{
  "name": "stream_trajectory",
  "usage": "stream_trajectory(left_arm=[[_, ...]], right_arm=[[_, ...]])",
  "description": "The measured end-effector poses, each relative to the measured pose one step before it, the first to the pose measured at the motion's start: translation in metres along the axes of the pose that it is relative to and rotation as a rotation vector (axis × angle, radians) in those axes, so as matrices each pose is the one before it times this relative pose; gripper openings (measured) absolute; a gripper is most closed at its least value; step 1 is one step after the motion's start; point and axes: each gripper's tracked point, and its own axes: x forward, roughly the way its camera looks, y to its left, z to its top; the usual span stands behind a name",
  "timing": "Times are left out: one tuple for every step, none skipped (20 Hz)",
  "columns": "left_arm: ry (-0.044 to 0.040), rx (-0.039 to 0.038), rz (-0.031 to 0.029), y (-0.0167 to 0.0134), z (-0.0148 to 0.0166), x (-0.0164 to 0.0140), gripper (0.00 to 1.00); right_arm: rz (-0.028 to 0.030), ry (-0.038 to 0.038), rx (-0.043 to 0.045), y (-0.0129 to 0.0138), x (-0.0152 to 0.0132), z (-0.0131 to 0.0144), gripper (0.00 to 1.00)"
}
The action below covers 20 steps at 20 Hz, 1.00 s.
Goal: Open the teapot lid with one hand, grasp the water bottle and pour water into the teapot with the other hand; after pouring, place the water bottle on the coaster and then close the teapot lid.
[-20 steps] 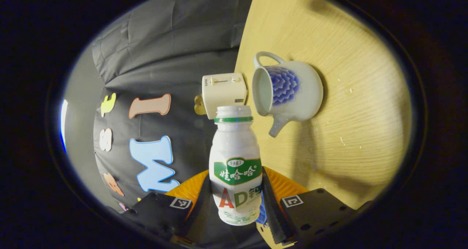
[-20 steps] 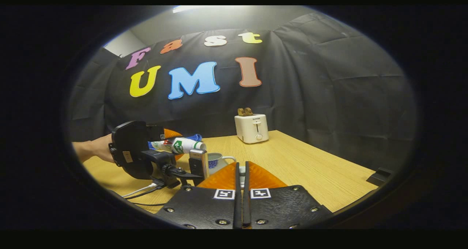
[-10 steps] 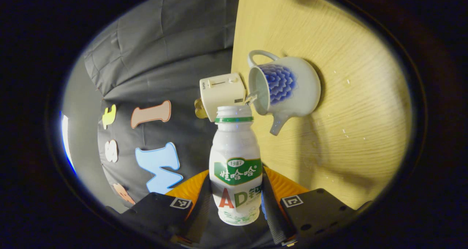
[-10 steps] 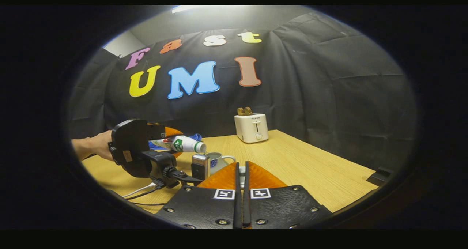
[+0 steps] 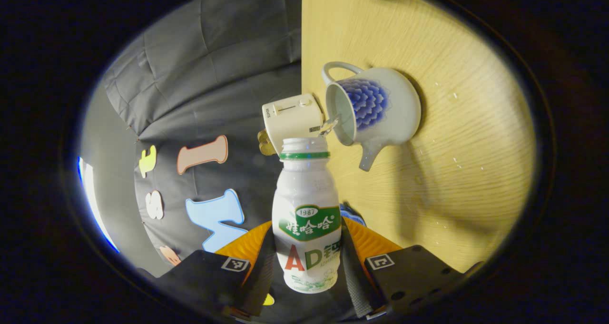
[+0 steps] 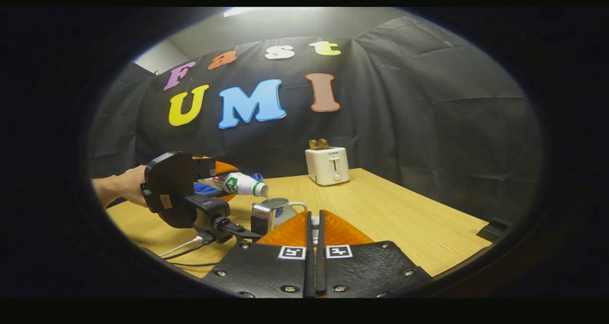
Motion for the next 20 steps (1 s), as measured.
stream_trajectory(left_arm=[[0.00081, 0.01381, 0.00852, 0.0022, -0.00045, 0.00002, 0.8], [0.00316, 0.01726, 0.00935, 0.00226, 0.00013, -0.001, 0.8], [0.00115, 0.01293, 0.00659, 0.00078, 0.00043, 0.00003, 0.8], [-0.00218, 0.0058, 0.00093, -0.00043, 0.00127, -0.00019, 0.75], [-0.00065, 0.00339, -0.00081, -0.00013, 0.00071, -0.00011, 0.7], [-0.00047, 0.00525, 0.00229, 0.00056, 0.00061, 0.00021, 0.72], [0.00085, 0.0066, 0.00329, 0.00131, -0.00038, 0.00025, 0.74], [0.00062, 0.00729, 0.00292, 0.00106, 0.00016, -0.00024, 0.76], [0.00265, 0.00626, 0.00018, 0.00048, -0.00054, -0.00009, 0.78], [0.0028, 0.00626, -0.00048, -0.00012, 0.0003, 0.0001, 0.8], [0.00054, 0.00832, 0.0016, 0.00069, -0.00072, 0.00001, 0.8], [0.00045, 0.00892, 0.00538, 0.00145, 0.00045, 0.00035, 0.8], [-0.00121, 0.00779, 0.00661, 0.00251, 0.00033, -0.00001, 0.77], [-0.00439, 0.00508, 0.00539, 0.00128, 0.0021, 0.00027, 0.75], [-0.00239, 0.00641, -0.00052, 0.00072, 0.00058, 0.00019, 0.77], [-0.00274, 0.00702, 0.00136, 0.00068, 0.00093, 0.00005, 0.8], [-0.00576, 0.00835, 0.00469, 0.00242, 0.00166, 0.00084, 0.8], [-0.00073, 0.00972, 0.00441, 0.00211, 0.00045, -0.00017, 0.8], [-0.00343, 0.00905, 0.00332, 0.00255, 0.00013, 0.00014, 0.79], [-0.00082, 0.00945, 0.00239, 0.00113, 0.00149, -0.0003, 0.77]], right_arm=[[0.00126, 0.00149, 0.0011, 0.00048, 0.00018, -0.00014, 0.01], [0.00183, 0.00305, -0.00003, -0.00003, 0.00088, -0.00114, 0.01], [0.00166, 0.0021, 0.00045, 0.00086, 0.00066, -0.00051, 0.01], [0.0018, 0.00165, 0.00118, 0.00016, -0.00013, -0.00031, 0.01], [0.00072, -0.00007, -0.00031, 0.00031, -0.0001, 0.00053, 0.01], [-0.00138, -0.00141, -0.00127, -0.0007, -0.00063, -0.00011, 0.01], [-0.00119, -0.00176, -0.00056, -0.00061, 0.00031, 0.00049, 0.01], [-0.00073, -0.00285, 0.00218, -0.00004, -0.00054, 0.00067, 0.01], [-0.00022, -0.00061, 0.00181, 0.00014, 0.00035, 0.00081, 0.01], [0.0, 0.00002, -0.00013, 0.00004, 0.00001, -0.00081, 0.01], [-0.00028, 0.00015, 0.00059, 0.00001, 0.00018, 0.00062, 0.01], [0.00156, 0.00004, 0.00107, -0.00013, -0.00014, -0.00058, 0.01], [0.00117, 0.0005, 0.00048, 0.00043, 0.00029, 0.00019, 0.01], [-0.00029, 0.0002, -0.0001, -0.0004, 0.00016, -0.00037, 0.01], [0.00177, 0.00091, 0.00002, 0.00019, 0.00001, 0.00038, 0.01], [0.00577, 0.00133, 0.00097, 0.00111, -0.00023, -0.00062, 0.01], [0.00337, -0.00446, 0.00516, 0.00106, -0.00089, 0.00181, 0.01], [0.00021, -0.00363, -0.00016, -0.0005, -0.00002, 0.00088, 0.01], [-0.00021, -0.00034, -0.00406, -0.00022, 0.00057, 0.00034, 0.01], [-0.00069, -0.00063, 0.00007, -0.00044, -0.00038, -0.00059, 0.01]])
